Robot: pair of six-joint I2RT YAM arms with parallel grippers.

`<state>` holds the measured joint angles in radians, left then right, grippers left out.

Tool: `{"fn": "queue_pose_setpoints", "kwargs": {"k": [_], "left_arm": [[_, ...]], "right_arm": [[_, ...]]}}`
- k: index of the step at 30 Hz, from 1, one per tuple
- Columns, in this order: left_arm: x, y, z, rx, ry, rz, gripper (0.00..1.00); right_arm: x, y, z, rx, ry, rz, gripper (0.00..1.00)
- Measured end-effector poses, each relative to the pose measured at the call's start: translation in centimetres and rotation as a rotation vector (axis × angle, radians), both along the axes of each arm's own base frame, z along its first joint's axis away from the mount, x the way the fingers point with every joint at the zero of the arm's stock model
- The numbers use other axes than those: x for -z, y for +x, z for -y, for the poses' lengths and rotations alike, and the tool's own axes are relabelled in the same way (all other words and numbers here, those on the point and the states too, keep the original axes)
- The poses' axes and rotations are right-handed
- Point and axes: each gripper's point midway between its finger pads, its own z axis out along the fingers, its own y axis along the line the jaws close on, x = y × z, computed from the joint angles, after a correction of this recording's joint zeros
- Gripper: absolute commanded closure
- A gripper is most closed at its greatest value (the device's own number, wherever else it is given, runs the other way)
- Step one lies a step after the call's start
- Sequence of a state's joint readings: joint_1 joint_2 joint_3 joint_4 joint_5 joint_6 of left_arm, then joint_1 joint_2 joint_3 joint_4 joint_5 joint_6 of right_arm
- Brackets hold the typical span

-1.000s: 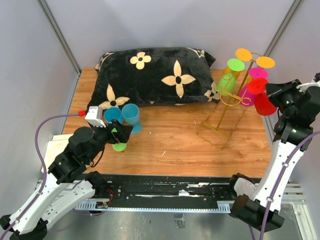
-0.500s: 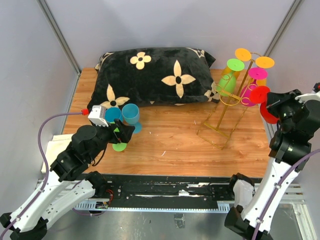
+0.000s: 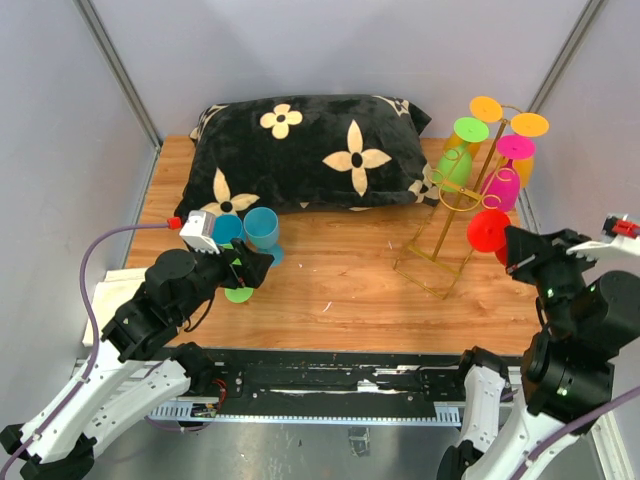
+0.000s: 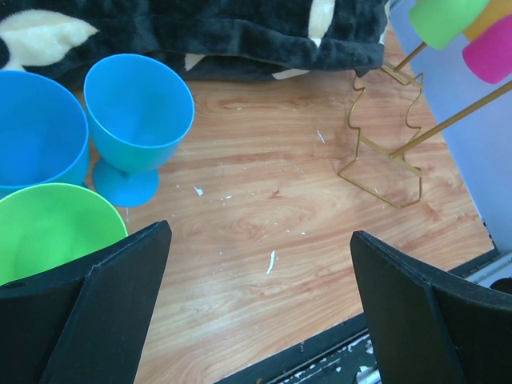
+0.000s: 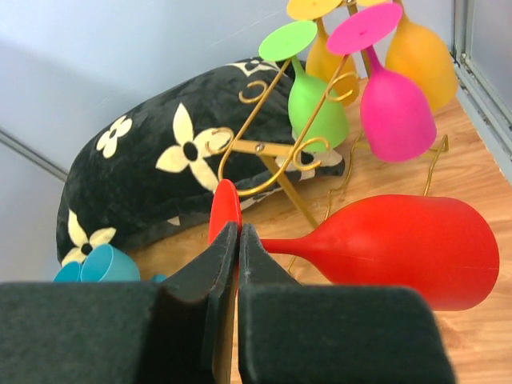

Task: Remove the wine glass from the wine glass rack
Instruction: Place the wine glass at the center of the board.

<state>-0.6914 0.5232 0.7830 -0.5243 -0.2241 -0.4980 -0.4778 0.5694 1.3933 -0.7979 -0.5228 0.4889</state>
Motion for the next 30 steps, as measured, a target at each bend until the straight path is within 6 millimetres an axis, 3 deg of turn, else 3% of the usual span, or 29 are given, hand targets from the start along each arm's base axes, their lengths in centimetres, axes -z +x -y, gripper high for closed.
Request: {"fn": "queue_pose_setpoints", "kwargs": {"k": [3, 6, 15, 23, 30], "left_arm": [[0.1, -0.1, 0.3, 0.013, -0.002, -0.008, 0.00], [0.3, -0.1, 0.6, 0.025, -0.001, -0.019, 0.00], [0.1, -0.3, 1.4, 0.063, -0.028, -0.025, 0.00], [0.3, 0.1, 3.1, 0.115, -0.040, -0.045, 0.00], [-0.6, 0.1, 5.1, 0.185, -0.106, -0.047, 0.00]], "right_arm": [[0.6, -1.5, -0.8, -0.007, 0.000, -0.007, 0.99], [1.5, -1.8, -1.7, -0.053, 0.018, -0.025, 0.99], [3.8, -0.6, -7.6, -0.525, 0.143, -0.068, 0.99], [5.3, -0.2, -10.5, -0.828, 0.197, -0.140, 0.99], [9.6, -1.3, -16.9, -1.133, 0.110, -0.261, 0.99]]}}
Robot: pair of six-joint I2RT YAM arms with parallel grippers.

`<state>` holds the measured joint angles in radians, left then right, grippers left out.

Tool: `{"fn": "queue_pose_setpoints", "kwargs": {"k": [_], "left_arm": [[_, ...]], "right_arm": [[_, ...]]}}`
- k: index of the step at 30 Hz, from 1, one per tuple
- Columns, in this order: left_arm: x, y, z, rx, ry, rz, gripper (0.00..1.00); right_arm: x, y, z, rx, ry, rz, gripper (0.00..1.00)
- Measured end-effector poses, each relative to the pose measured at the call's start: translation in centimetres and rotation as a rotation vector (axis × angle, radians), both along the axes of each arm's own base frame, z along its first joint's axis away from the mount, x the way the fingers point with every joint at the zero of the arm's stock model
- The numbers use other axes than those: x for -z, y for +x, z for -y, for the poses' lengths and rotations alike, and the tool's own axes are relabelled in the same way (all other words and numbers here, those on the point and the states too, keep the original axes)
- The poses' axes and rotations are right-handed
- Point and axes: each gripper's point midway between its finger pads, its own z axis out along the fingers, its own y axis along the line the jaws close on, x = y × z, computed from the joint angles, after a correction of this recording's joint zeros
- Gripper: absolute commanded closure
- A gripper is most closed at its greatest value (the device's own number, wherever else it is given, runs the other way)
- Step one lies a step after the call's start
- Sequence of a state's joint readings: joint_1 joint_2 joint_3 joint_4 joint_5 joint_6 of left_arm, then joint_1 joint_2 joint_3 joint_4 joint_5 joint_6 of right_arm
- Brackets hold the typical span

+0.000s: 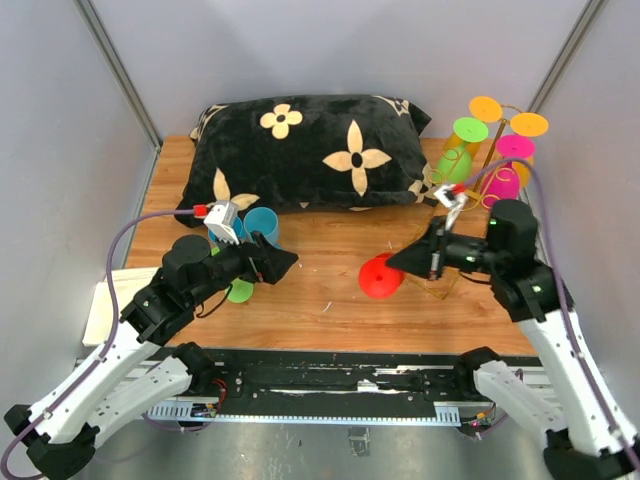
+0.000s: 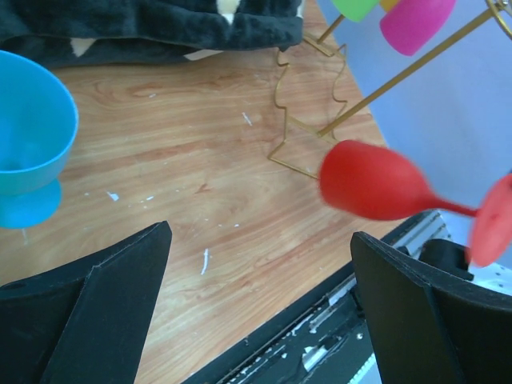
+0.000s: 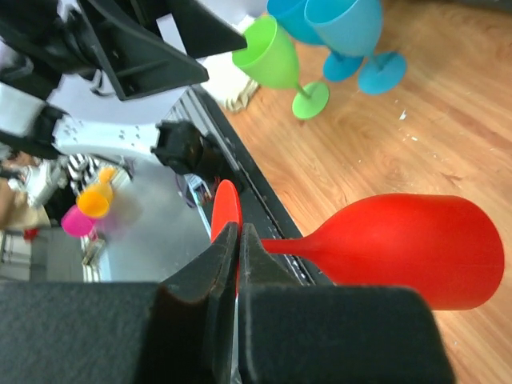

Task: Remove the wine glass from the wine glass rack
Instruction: Place the wine glass at the center of the board.

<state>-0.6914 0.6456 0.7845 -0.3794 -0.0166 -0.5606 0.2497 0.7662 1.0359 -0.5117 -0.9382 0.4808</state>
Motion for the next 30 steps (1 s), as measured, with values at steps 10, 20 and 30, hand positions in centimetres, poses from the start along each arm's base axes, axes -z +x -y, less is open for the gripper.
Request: {"fn": "queue_pose_setpoints", "kwargs": {"k": [10, 20, 30], "left_arm": [[0.8, -1.5, 2.6, 0.144, -0.097, -0.019, 0.08], [0.3, -2.6, 5.2, 0.289, -0.187, -0.023, 0.23], [-0.3, -3.0, 7.1, 0.387, -0.244, -0.027, 0.49]], "right_arm": [[7.4, 1.5, -8.3, -0.129, -0.151, 0.044, 0.99], [5.9, 2.9, -9.6, -0.091, -0.029, 0.161, 0.99], [4.4, 2.6, -9.7, -0.100, 0.037, 0.204, 0.99]]}}
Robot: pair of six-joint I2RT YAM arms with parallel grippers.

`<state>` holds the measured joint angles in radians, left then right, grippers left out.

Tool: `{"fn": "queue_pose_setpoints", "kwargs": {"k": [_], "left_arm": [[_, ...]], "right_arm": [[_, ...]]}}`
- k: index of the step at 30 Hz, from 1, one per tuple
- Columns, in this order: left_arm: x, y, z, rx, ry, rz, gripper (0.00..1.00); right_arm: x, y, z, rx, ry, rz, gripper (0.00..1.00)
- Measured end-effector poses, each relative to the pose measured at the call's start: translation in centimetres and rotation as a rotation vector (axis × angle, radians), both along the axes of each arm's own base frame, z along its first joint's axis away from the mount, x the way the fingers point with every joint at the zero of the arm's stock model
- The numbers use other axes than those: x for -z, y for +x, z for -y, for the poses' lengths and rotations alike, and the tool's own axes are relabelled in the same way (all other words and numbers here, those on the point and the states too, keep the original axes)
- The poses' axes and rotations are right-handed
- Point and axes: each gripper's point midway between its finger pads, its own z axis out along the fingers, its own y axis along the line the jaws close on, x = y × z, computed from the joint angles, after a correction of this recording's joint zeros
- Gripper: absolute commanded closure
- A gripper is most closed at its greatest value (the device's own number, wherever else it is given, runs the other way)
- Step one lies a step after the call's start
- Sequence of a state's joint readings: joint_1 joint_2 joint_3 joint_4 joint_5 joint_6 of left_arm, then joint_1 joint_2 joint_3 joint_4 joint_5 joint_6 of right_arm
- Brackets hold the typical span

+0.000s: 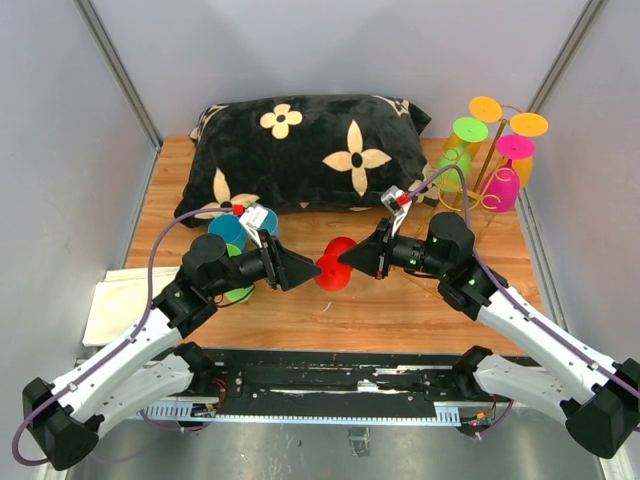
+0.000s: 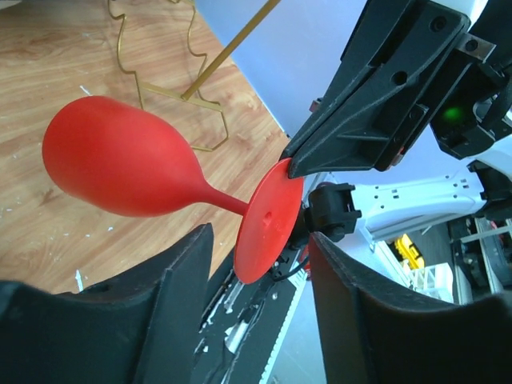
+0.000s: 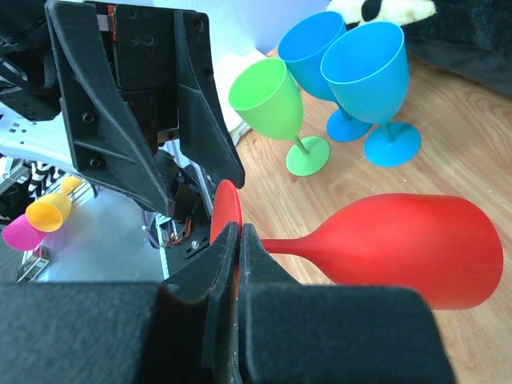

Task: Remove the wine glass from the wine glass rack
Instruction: Place the wine glass at the center of the board.

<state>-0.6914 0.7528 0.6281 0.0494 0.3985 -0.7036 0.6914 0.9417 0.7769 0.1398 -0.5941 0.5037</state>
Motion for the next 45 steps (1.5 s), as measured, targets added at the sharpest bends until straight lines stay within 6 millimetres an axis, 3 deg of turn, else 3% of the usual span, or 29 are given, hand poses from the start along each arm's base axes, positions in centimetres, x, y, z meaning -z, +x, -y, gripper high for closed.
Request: {"fn": "queue_pose_setpoints", "kwargs": {"k": [14, 17, 22, 26, 29, 35, 40, 45], "left_arm": [[-0.1, -0.5, 0.7, 0.058, -0.012, -0.002, 0.85], [0.1, -0.6, 0.8, 0.067, -0.009, -0.004, 0.98], [-0.3, -0.9, 0.9, 0.083, -0.017, 0.011, 0.99], [-0.3, -0.8, 0.8, 0.078, -0.017, 0.018, 1.00], [-0.4, -0.8, 0.5, 0.061, -0.012, 0.027, 1.00], [-0.7, -0.7, -0.4, 0.019, -0.002, 0.056, 0.99], [-1.0, -0.6, -0.7, 0.001, -0.001, 0.077, 0.99], [-0.8, -0.6, -0.8, -0.003, 0.007, 0.069, 0.99]], "right_arm": [[-0.8, -0.5, -0.4, -0.038, 0.039, -0.002, 0.98], [-0.9, -0.5, -0.5, -0.040, 0.044, -0.003, 0.94], [-0.8, -0.7, -0.5, -0.052, 0.043, -0.010, 0.73], [-0.3, -1.1, -0.7, -0.083, 0.029, -0.023, 0.39], [0.7, -1.4, -0.7, -0.103, -0.002, -0.044, 0.32], [2.2, -2.4, -0.8, -0.149, -0.048, -0.090, 0.41], [2.6, -3.9, -2.0, -0.217, -0.062, -0.111, 0.57], [2.4, -3.7, -2.7, -0.218, -0.047, -0.135, 0.79]]}}
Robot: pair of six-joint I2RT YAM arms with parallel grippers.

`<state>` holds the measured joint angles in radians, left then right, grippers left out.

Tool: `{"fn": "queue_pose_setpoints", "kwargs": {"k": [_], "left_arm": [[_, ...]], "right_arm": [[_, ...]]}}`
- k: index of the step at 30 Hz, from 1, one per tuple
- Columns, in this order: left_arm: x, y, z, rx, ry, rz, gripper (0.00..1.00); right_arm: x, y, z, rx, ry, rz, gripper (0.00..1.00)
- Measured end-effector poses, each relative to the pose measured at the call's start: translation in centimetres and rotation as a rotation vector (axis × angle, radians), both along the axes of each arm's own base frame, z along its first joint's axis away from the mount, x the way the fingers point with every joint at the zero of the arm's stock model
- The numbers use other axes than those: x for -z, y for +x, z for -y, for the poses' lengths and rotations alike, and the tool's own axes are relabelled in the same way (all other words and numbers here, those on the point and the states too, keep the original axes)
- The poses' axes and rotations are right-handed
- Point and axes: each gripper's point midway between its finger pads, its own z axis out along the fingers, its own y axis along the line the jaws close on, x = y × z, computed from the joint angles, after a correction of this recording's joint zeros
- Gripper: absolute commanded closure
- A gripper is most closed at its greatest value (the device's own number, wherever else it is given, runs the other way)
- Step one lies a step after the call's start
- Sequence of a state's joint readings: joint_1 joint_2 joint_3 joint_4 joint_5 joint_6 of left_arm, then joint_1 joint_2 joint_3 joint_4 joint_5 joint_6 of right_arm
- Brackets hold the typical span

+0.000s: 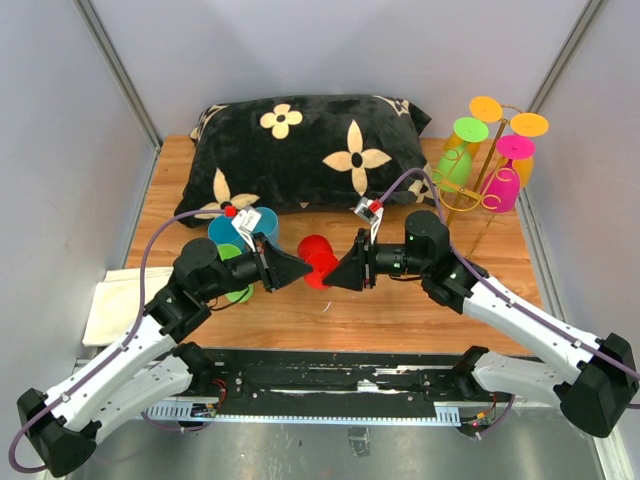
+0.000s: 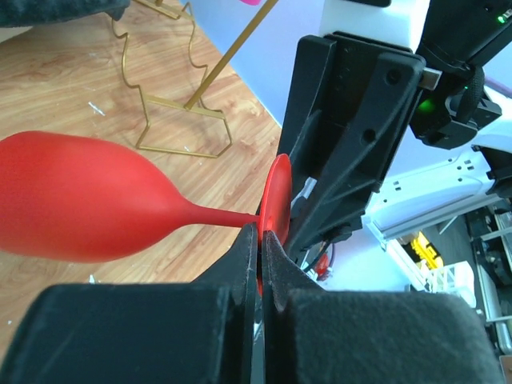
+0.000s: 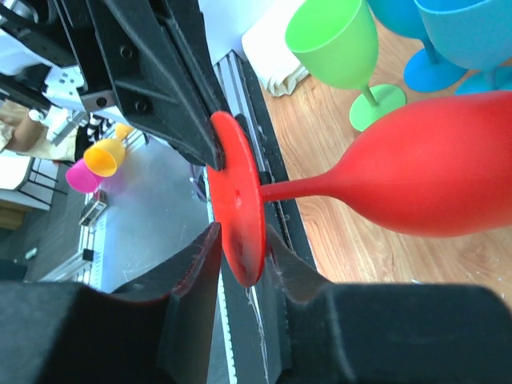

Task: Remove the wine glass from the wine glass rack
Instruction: Place the wine glass at the center of the board.

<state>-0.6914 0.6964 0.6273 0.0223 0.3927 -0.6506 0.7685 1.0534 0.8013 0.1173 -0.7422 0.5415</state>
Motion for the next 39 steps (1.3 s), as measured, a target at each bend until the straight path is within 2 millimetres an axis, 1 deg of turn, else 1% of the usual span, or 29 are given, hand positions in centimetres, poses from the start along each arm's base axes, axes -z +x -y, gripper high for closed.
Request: {"fn": "queue_pose_setpoints", "kwargs": {"k": [2, 4, 6, 7, 8, 10, 12, 13, 15, 17, 18, 19, 22, 24, 27, 30, 32, 33, 34, 35, 37, 39], "left_arm": [[0.0, 0.0, 0.0, 0.000, 0.000, 0.000, 0.99], [-0.2, -0.1, -0.1, -0.002, -0.004, 0.008, 0.99], [-0.4, -0.1, -0.3, -0.006, -0.005, 0.023, 0.99], [-0.5, -0.1, -0.3, -0.007, -0.005, 0.030, 0.97], [-0.6, -0.1, -0.3, -0.007, -0.004, 0.034, 0.93], [-0.6, -0.1, -0.4, -0.008, -0.002, 0.040, 0.81], [-0.5, 0.0, -0.4, -0.014, 0.001, 0.040, 0.66], [-0.5, 0.0, -0.4, -0.016, 0.003, 0.041, 0.57], [-0.3, 0.1, -0.5, -0.021, 0.015, 0.038, 0.32], [-0.1, 0.3, -0.6, -0.036, 0.029, 0.027, 0.15], [-0.1, 0.5, -0.8, -0.049, 0.037, 0.029, 0.04], [-0.3, 0.6, -1.1, -0.064, 0.042, 0.028, 0.01], [-1.3, 1.1, -2.2, -0.131, 0.050, 0.049, 0.00], [-2.5, 1.1, -3.2, -0.181, 0.045, 0.071, 0.00], [-3.9, 1.1, -4.5, -0.238, 0.030, 0.102, 0.00], [-4.8, 1.0, -5.5, -0.279, 0.017, 0.121, 0.00], [-4.9, 1.1, -5.8, -0.294, 0.019, 0.119, 0.00], [-4.7, 1.2, -5.8, -0.301, 0.025, 0.115, 0.00], [-4.4, 1.3, -5.8, -0.303, 0.034, 0.106, 0.00], [-4.2, 1.4, -5.8, -0.303, 0.042, 0.099, 0.00], [-3.6, 1.6, -5.6, -0.304, 0.058, 0.084, 0.00], [-2.7, 2.0, -5.4, -0.311, 0.087, 0.055, 0.00]], "right_arm": [[-0.3, 0.3, -0.2, 0.014, 0.014, -0.003, 0.84], [-0.6, 0.4, -0.3, 0.018, 0.026, -0.008, 0.94], [-0.9, 0.4, -0.4, 0.017, 0.036, -0.015, 0.98], [-1.0, 0.3, -0.4, 0.017, 0.040, -0.019, 0.99], [-1.1, 0.3, -0.4, 0.014, 0.044, -0.020, 0.99], [-1.2, 0.3, -0.5, 0.011, 0.049, -0.019, 0.99], [-1.3, 0.2, -0.5, 0.006, 0.054, -0.012, 0.99], [-1.4, 0.2, -0.6, 0.004, 0.055, -0.005, 0.99], [-1.3, 0.1, -0.7, -0.001, 0.056, 0.015, 0.99], [-0.9, -0.1, -0.8, -0.010, 0.051, 0.054, 0.99], [-0.7, -0.3, -0.9, -0.018, 0.046, 0.081, 0.99], [-0.2, -0.7, -0.9, -0.031, 0.038, 0.120, 0.99], [1.2, -2.2, -1.1, -0.084, 0.015, 0.243, 0.99], [2.5, -3.3, -1.1, -0.120, -0.004, 0.351, 0.99], [4.8, -4.5, -0.9, -0.193, -0.046, 0.546, 0.99], [7.4, -5.4, -0.4, -0.300, -0.096, 0.758, 0.99], [9.0, -5.8, 0.0, -0.367, -0.117, 0.903, 0.99], [9.7, -6.1, 0.2, -0.394, -0.125, 0.953, 0.99], [10.8, -6.1, 0.6, -0.427, -0.146, 1.023, 0.99], [11.1, -6.4, 0.6, -0.445, -0.149, 1.043, 0.99], [11.7, -6.0, 0.8, -0.463, -0.176, 1.108, 0.99], [11.9, -5.6, 0.9, -0.465, -0.194, 1.156, 0.99]]}}
